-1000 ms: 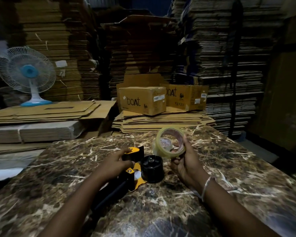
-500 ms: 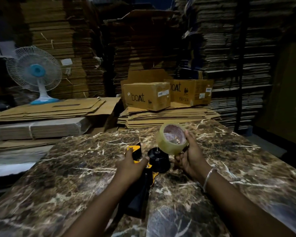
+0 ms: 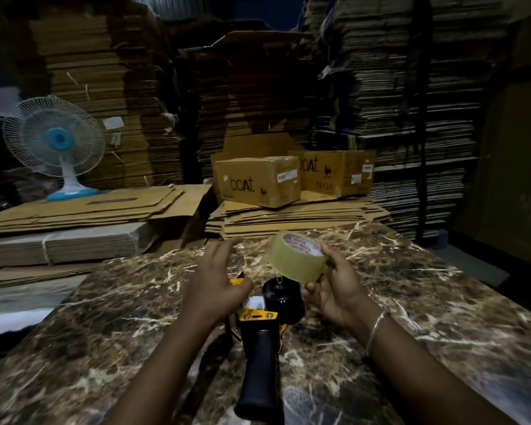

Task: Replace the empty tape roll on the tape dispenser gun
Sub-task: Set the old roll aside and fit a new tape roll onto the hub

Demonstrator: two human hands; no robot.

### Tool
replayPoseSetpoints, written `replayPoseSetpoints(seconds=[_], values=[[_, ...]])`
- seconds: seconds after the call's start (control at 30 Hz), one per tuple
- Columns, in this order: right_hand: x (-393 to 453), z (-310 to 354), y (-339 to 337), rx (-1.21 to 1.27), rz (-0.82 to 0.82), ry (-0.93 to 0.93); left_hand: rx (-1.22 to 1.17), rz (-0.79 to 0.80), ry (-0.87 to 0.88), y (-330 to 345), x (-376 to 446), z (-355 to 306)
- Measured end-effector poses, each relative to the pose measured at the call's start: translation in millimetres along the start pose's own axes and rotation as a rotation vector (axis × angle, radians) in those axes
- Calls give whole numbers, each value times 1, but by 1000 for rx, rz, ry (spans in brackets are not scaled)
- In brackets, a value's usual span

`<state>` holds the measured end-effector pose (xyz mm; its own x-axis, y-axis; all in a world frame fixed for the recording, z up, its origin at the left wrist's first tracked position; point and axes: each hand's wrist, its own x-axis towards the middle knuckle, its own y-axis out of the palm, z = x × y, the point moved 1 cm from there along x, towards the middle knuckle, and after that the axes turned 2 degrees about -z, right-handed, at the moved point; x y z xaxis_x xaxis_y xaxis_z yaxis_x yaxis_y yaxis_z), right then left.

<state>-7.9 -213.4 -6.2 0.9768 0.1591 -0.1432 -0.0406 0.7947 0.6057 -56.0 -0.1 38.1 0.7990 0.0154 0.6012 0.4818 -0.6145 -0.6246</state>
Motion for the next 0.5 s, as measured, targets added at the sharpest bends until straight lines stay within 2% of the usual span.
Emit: replayPoseSetpoints(seconds=[0.1, 0.27, 0.5], values=[[0, 0, 3, -7, -5, 38, -209, 174, 98, 11, 11, 6], [-2, 3, 8, -98, -5, 125, -289, 325, 141, 22, 27, 8], [-8, 5, 9, -155, 62, 149, -457, 339, 74, 25, 37, 13]])
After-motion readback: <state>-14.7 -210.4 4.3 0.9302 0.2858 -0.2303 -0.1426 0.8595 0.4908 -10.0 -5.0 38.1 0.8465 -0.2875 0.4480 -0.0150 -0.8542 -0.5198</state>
